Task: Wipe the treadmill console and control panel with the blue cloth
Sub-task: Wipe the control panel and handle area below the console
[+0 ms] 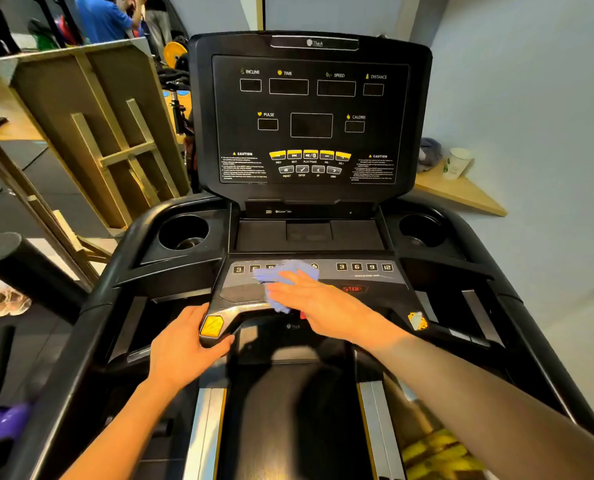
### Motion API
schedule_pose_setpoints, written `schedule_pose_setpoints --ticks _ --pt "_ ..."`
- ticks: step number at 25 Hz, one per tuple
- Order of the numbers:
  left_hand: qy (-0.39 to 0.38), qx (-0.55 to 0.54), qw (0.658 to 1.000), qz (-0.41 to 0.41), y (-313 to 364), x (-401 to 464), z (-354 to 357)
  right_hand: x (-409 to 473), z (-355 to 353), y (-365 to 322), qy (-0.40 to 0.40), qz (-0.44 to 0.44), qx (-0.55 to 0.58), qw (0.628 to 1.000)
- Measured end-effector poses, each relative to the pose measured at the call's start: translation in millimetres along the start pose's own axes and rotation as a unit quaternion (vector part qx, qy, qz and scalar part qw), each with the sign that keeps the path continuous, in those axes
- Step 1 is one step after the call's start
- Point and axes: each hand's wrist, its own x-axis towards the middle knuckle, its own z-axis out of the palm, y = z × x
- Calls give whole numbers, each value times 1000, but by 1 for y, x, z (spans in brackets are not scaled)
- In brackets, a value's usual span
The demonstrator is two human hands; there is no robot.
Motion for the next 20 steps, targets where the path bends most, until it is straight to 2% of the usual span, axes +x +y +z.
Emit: schedule_pose_setpoints --ticks 3,8,14,16,18,20 --pt "4 2 1000 -2 0 0 1 -35 -13 23 -7 72 -18 997" --pt "6 1 1000 -2 -2 1 4 -87 -21 65 16 111 -24 993" --pt "5 0 1000 -1 -2 0 4 -130 -30 80 47 153 -28 987" --pt "2 -2 1000 0 -2 0 3 -136 -32 79 84 176 15 981" --pt "-1 -3 1000 -3 -2 1 3 -132 -43 66 140 215 156 954" --pt "-3 -3 1000 -8 -1 0 2 -125 -51 57 184 214 138 949"
